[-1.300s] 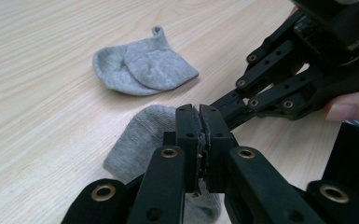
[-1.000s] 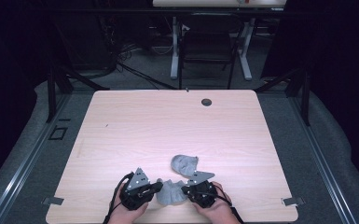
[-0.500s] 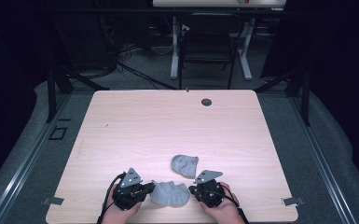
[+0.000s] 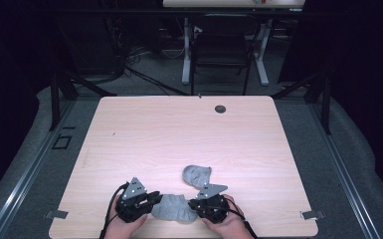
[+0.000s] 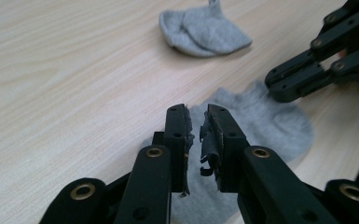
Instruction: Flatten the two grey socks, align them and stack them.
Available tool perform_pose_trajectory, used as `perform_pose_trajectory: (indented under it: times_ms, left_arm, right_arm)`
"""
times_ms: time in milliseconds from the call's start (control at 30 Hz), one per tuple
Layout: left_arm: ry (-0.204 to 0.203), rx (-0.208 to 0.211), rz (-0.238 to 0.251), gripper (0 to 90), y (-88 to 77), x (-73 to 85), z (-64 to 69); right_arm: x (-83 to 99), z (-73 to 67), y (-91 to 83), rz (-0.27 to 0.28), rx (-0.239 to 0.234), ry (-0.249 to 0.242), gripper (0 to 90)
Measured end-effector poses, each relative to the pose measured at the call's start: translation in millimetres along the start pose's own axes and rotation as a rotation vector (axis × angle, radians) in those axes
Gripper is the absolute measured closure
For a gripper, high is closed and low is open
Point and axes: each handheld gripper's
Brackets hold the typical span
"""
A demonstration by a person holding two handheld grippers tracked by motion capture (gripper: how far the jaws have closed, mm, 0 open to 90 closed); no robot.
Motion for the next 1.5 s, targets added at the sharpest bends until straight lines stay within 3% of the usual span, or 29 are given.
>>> perform_pose_trajectory:
  times_ms: [167,367,867,933,1167,1333,1500]
  left_arm:
    - [0.010,-0.038,-0.067,80.6,13.1,6.9,-5.9]
    - [0.005,-0.043,-0.099,82.2,18.2,10.5,-9.4]
    - [0.030,-0.026,-0.108,83.0,22.2,14.8,2.6]
    - [0.010,-0.019,-0.101,83.1,22.8,15.3,1.7]
    - [0.004,-0.022,-0.100,82.9,22.7,15.2,2.2]
    - [0.006,0.004,-0.090,78.3,24.7,14.3,4.8]
    - [0.009,0.018,-0.086,76.7,25.5,12.5,7.5]
  right_arm:
    - [2.3,1.4,2.9,-0.023,0.011,-0.003,84.2]
    - [4.2,4.1,0.1,-0.037,0.021,-0.004,85.5]
    - [11.8,15.0,-9.2,-0.067,0.041,0.004,88.0]
    - [11.8,15.4,-9.8,-0.073,0.044,-0.002,88.5]
    - [11.8,13.7,-9.8,-0.075,0.058,-0.006,88.7]
    - [10.0,14.7,-11.0,-0.064,0.039,0.009,86.0]
    - [2.5,17.6,-16.6,-0.029,0.059,0.022,82.4]
Point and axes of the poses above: each handheld gripper's, and its own axes: y roughly forward along the jaws, x roughly out of its underside, z roughly to its right, and after that the axes turned 14 degrees about -y, right-handed
